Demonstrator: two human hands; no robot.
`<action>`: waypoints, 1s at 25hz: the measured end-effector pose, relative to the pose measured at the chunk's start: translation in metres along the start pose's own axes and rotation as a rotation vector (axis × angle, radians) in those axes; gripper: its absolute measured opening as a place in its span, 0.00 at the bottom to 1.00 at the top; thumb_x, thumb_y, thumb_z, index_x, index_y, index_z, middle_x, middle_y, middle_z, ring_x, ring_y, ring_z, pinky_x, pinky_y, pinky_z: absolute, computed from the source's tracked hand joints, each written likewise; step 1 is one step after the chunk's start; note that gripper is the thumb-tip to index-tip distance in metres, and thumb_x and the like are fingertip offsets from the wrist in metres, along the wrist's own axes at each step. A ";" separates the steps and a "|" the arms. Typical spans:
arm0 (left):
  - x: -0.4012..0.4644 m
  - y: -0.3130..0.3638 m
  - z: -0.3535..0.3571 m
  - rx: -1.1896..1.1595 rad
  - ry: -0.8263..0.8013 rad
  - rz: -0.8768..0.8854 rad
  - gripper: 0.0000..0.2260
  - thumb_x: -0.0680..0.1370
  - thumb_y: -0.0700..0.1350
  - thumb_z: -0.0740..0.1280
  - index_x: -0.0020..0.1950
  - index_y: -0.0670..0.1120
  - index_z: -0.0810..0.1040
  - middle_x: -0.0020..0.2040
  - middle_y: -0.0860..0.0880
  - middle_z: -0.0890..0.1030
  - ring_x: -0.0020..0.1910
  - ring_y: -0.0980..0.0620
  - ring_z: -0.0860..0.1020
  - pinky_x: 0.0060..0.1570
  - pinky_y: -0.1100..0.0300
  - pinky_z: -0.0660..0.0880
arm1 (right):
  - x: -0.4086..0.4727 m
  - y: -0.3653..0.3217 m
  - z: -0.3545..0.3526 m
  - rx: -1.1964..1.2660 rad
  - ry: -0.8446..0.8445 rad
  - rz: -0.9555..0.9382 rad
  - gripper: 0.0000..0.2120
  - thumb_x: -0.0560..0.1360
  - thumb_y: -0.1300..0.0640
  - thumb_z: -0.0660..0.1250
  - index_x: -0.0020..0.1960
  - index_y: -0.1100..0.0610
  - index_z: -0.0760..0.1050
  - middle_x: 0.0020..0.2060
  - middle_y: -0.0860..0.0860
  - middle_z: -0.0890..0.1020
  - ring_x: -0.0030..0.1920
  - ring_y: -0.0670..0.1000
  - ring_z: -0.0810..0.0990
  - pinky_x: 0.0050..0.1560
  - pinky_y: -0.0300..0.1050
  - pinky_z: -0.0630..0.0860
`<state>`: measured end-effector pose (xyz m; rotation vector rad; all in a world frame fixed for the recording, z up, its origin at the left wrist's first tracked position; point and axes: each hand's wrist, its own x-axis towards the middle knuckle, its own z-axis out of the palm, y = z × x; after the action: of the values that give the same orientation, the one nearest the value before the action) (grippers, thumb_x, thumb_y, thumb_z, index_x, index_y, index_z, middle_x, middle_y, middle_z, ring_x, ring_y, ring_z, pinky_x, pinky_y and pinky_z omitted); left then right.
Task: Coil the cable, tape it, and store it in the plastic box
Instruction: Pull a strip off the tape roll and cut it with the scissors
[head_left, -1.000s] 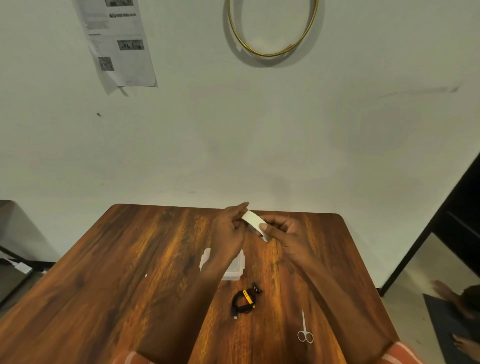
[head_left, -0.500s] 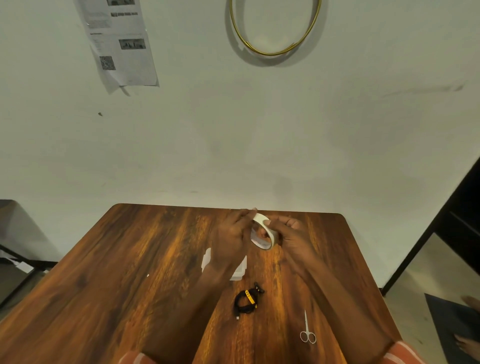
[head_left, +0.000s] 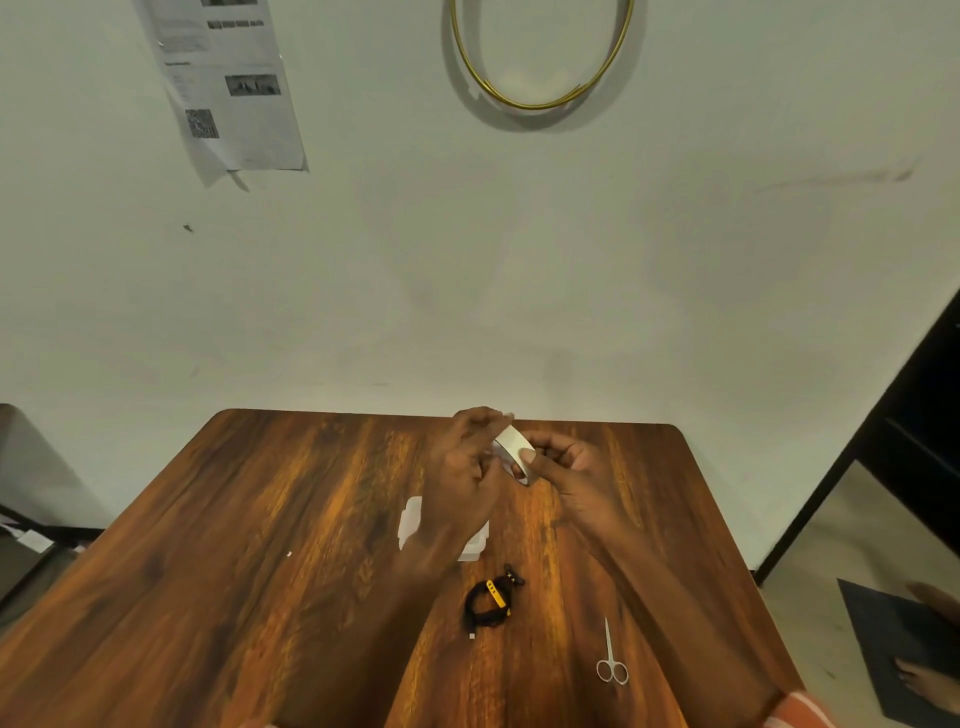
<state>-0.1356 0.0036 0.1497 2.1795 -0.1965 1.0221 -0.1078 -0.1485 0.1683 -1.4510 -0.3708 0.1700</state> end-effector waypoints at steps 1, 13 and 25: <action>0.000 -0.004 -0.002 0.046 -0.050 0.065 0.20 0.74 0.33 0.66 0.65 0.45 0.80 0.60 0.44 0.79 0.57 0.51 0.78 0.51 0.65 0.77 | 0.000 0.000 0.000 -0.008 -0.003 -0.003 0.09 0.76 0.66 0.67 0.50 0.54 0.82 0.38 0.44 0.87 0.39 0.41 0.83 0.40 0.35 0.79; 0.000 0.011 -0.015 0.018 -0.266 0.201 0.16 0.76 0.44 0.69 0.64 0.46 0.80 0.54 0.46 0.79 0.49 0.55 0.77 0.44 0.69 0.74 | 0.007 -0.010 -0.013 0.113 0.194 0.047 0.14 0.77 0.69 0.60 0.39 0.61 0.81 0.31 0.48 0.84 0.36 0.44 0.82 0.39 0.35 0.77; 0.008 0.023 -0.027 -0.117 -0.166 0.090 0.12 0.73 0.45 0.75 0.56 0.47 0.83 0.53 0.50 0.86 0.54 0.54 0.82 0.52 0.52 0.80 | 0.000 -0.015 -0.025 0.070 -0.099 0.019 0.10 0.73 0.61 0.68 0.37 0.53 0.86 0.34 0.51 0.85 0.39 0.52 0.81 0.43 0.44 0.76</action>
<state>-0.1562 0.0056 0.1801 2.1642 -0.4245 0.8558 -0.1012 -0.1733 0.1812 -1.3801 -0.4278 0.2688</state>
